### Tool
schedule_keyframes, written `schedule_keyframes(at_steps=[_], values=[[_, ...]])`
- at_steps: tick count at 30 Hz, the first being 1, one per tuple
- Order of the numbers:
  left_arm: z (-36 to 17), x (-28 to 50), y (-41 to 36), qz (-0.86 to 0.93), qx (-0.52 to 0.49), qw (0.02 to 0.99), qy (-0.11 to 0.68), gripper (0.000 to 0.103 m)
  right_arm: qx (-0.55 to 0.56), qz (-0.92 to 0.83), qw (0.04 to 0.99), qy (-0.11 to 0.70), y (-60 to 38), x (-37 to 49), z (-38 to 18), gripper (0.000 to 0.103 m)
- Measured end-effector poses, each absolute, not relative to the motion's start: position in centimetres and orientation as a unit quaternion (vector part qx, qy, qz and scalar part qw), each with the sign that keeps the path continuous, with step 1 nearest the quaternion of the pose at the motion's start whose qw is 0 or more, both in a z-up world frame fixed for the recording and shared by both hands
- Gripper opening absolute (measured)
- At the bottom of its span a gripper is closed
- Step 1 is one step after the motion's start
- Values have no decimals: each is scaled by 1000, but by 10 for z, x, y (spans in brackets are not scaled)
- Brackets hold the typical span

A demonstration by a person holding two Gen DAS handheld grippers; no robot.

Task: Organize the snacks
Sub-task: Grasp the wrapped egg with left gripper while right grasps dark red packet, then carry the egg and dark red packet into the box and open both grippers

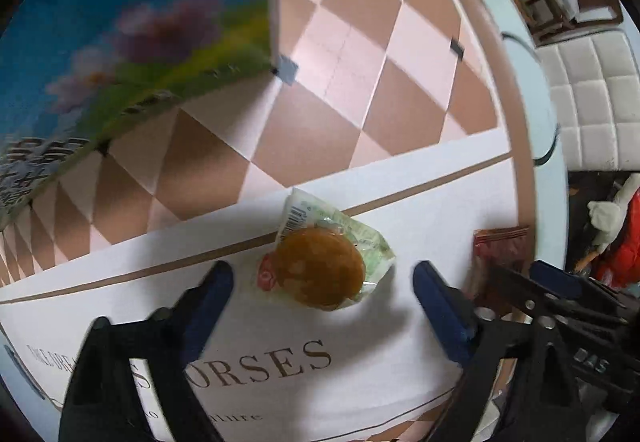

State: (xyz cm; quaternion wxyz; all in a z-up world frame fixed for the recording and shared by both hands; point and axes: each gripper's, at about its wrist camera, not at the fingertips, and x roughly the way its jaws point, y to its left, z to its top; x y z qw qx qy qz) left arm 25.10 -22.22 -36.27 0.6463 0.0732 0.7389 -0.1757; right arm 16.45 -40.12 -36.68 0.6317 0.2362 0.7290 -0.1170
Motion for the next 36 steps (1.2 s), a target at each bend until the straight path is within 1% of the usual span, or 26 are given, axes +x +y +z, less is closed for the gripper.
schedule_keyframes(at_steps=[1, 2, 3, 5, 7, 8, 9, 10, 14, 18, 22, 27, 32, 36], values=[[-363, 249, -224, -175, 81, 649, 735, 70, 238, -116, 629, 731, -401, 163, -369, 73], [-361, 247, -227, -174, 91, 656, 728, 64, 236, -116, 626, 734, -404, 156, -374, 73], [-359, 245, -228, -172, 101, 661, 724, 56, 234, -118, 623, 737, -400, 157, -379, 73], [-358, 243, -227, -176, 98, 659, 724, 55, 228, -124, 614, 745, -393, 154, -388, 75], [-356, 240, -226, -174, 95, 660, 724, 52, 202, -132, 625, 743, -384, 154, -389, 74], [-355, 238, -222, -172, 94, 660, 725, 51, 187, -134, 628, 743, -381, 156, -389, 71], [-354, 236, -219, -171, 92, 660, 726, 51, 167, -138, 635, 741, -374, 155, -389, 62], [-353, 234, -216, -170, 89, 660, 726, 51, 149, -144, 641, 739, -367, 154, -387, 59], [-348, 223, -199, -165, 67, 659, 731, 50, 114, -136, 660, 730, -348, 147, -386, 59], [-336, 216, -187, -168, 47, 662, 729, 50, 124, -116, 666, 727, -334, 138, -378, 59], [-314, 193, -157, -174, 20, 671, 721, 50, 150, -85, 680, 713, -329, 144, -354, 59], [-263, 188, -121, -187, -23, 694, 695, 50, 168, -37, 703, 690, -322, 157, -306, 59], [-201, 215, -84, -190, -69, 725, 658, 50, 185, 17, 729, 658, -291, 187, -241, 59], [-166, 262, -79, -182, -89, 752, 627, 50, 197, 58, 749, 630, -273, 225, -197, 59]])
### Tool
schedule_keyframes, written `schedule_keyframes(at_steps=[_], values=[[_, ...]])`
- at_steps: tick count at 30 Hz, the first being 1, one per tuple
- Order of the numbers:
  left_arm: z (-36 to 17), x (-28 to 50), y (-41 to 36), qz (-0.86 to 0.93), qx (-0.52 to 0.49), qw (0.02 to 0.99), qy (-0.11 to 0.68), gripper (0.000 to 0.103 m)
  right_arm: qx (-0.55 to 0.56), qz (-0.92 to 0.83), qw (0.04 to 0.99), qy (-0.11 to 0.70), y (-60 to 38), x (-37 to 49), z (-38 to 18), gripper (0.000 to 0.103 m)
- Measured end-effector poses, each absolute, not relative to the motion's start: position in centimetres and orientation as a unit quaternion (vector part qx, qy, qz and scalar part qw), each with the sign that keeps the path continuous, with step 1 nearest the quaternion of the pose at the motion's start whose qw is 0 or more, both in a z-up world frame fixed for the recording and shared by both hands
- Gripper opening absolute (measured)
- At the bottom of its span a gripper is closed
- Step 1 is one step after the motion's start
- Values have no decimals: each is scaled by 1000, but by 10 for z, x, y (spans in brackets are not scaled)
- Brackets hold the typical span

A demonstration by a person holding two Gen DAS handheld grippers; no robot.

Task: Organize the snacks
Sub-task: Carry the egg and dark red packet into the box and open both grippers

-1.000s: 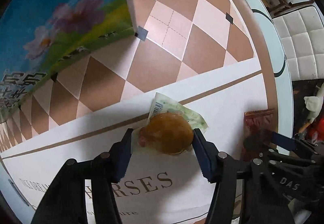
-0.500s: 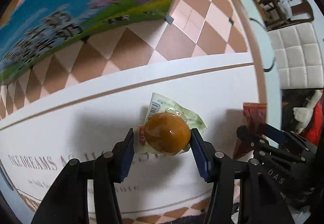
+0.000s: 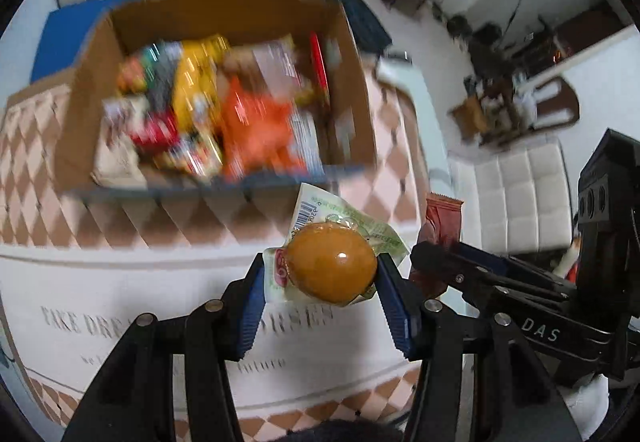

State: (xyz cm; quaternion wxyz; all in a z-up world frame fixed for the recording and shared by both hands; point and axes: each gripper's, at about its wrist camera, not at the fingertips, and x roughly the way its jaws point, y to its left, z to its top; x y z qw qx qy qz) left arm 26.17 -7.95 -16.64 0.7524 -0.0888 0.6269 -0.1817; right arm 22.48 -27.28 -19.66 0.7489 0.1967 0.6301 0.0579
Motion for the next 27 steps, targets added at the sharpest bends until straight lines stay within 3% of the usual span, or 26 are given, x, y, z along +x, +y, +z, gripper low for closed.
schedule_keyframes(at_steps=[5, 9, 17, 27], values=[[-145, 322, -53, -150, -82, 778, 605, 50, 181, 91, 774, 600, -243, 288, -157, 59], [-159, 375, -34, -124, -88, 779, 608, 50, 171, 99, 779, 595, -222, 342, -153, 59], [-206, 456, -12, -96, -82, 747, 652, 50, 155, 97, 757, 627, -189, 426, -193, 59], [-257, 490, -9, -97, -83, 696, 706, 53, 142, 83, 734, 658, -175, 472, -255, 59]])
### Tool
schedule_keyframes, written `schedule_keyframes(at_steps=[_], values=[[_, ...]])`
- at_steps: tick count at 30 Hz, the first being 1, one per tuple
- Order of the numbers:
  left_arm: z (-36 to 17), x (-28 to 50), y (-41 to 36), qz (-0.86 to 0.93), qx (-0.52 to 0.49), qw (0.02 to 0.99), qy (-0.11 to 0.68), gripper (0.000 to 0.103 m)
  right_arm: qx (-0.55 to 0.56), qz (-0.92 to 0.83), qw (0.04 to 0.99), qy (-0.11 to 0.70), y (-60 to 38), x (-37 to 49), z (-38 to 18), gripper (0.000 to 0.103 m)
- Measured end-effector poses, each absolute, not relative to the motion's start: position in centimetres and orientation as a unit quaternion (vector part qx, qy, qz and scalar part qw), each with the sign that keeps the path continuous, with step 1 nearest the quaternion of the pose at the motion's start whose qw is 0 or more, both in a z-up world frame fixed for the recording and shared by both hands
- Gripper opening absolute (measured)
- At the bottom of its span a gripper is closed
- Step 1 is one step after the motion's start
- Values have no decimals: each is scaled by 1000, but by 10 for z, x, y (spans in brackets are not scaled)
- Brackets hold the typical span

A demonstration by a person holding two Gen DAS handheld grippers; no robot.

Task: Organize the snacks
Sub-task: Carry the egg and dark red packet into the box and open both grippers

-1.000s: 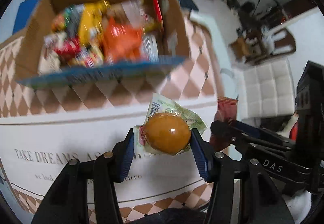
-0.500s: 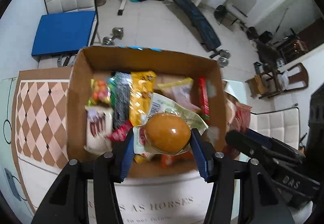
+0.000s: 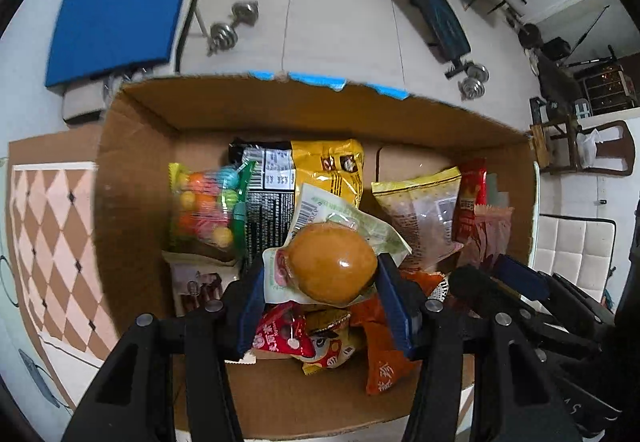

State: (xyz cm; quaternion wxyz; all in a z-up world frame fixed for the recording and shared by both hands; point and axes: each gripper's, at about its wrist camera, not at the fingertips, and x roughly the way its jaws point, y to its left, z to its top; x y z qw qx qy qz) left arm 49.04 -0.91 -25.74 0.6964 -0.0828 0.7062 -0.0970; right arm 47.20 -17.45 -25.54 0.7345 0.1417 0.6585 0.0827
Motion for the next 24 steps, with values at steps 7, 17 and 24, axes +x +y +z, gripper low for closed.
schedule_keyframes(at_steps=[7, 17, 24], values=[[-286, 499, -11, -88, -59, 664, 740, 54, 147, 81, 701, 693, -177, 489, -289, 87], [-289, 491, 0, -68, -63, 677, 730, 90, 70, 56, 704, 705, -180, 478, -287, 92], [-281, 477, 2, -65, -43, 694, 716, 90, 61, 42, 705, 706, -185, 467, -286, 92]])
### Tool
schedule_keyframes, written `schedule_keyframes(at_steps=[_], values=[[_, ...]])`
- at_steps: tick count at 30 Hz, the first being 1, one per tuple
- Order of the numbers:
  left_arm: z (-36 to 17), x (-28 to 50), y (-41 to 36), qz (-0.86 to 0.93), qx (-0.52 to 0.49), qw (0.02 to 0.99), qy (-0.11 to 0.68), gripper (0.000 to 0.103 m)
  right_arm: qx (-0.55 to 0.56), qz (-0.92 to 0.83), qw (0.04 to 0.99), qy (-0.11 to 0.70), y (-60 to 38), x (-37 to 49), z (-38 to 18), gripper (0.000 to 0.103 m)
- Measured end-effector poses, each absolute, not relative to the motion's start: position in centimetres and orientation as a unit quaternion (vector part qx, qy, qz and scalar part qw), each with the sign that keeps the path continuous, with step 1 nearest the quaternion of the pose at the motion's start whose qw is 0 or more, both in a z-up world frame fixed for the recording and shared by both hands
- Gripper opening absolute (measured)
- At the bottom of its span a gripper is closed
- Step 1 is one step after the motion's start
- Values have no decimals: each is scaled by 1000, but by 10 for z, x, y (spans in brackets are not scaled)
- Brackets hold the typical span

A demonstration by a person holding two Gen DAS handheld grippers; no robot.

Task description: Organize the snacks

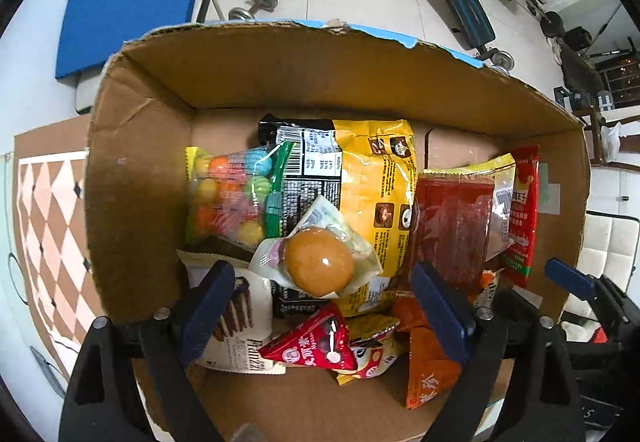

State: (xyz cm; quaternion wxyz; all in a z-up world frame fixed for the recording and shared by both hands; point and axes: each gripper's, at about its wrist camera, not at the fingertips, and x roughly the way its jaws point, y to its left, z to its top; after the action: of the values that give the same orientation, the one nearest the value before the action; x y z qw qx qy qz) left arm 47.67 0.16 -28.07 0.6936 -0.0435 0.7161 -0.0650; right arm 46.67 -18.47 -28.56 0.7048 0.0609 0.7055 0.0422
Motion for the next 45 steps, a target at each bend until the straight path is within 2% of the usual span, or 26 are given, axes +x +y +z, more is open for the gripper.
schedule_keyframes(at_steps=[8, 16, 34, 45], values=[[-261, 454, 3, -61, -33, 718, 693, 90, 49, 35, 713, 699, -187, 448, -279, 93], [-223, 426, 3, -50, -26, 760, 648, 90, 43, 34, 740, 670, -194, 415, -249, 93], [-104, 293, -5, -39, -20, 849, 527, 90, 45, 52, 816, 575, -201, 282, -130, 93], [-51, 205, -8, -34, -8, 882, 470, 91, 35, 53, 854, 516, -199, 193, -57, 93]])
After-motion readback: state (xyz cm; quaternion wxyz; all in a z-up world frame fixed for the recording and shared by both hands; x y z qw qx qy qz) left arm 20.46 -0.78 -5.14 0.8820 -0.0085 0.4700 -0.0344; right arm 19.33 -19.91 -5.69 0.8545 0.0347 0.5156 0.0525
